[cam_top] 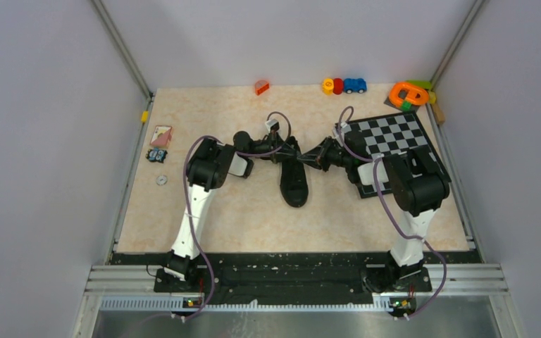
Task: Tie the shoes
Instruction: Tie the shoelace on the shoe.
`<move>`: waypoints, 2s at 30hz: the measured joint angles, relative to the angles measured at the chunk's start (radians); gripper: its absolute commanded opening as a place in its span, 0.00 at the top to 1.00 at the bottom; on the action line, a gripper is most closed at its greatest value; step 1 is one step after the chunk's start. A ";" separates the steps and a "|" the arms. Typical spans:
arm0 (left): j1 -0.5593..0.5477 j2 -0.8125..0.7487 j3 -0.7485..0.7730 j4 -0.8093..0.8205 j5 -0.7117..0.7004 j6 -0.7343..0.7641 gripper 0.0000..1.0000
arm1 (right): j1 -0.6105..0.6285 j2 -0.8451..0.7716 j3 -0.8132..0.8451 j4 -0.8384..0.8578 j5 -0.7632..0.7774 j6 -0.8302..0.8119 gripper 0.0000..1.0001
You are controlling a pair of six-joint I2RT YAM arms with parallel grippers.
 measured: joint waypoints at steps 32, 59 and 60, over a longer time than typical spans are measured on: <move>0.047 -0.069 -0.118 -0.040 0.024 0.059 0.90 | 0.026 -0.143 0.043 -0.392 0.175 -0.231 1.00; 0.026 -0.561 0.158 -1.596 -0.391 1.335 0.14 | 0.052 -0.142 0.069 -0.402 0.148 -0.243 1.00; 0.006 -0.560 0.179 -1.630 -0.417 1.363 0.14 | 0.052 -0.142 0.071 -0.404 0.148 -0.242 1.00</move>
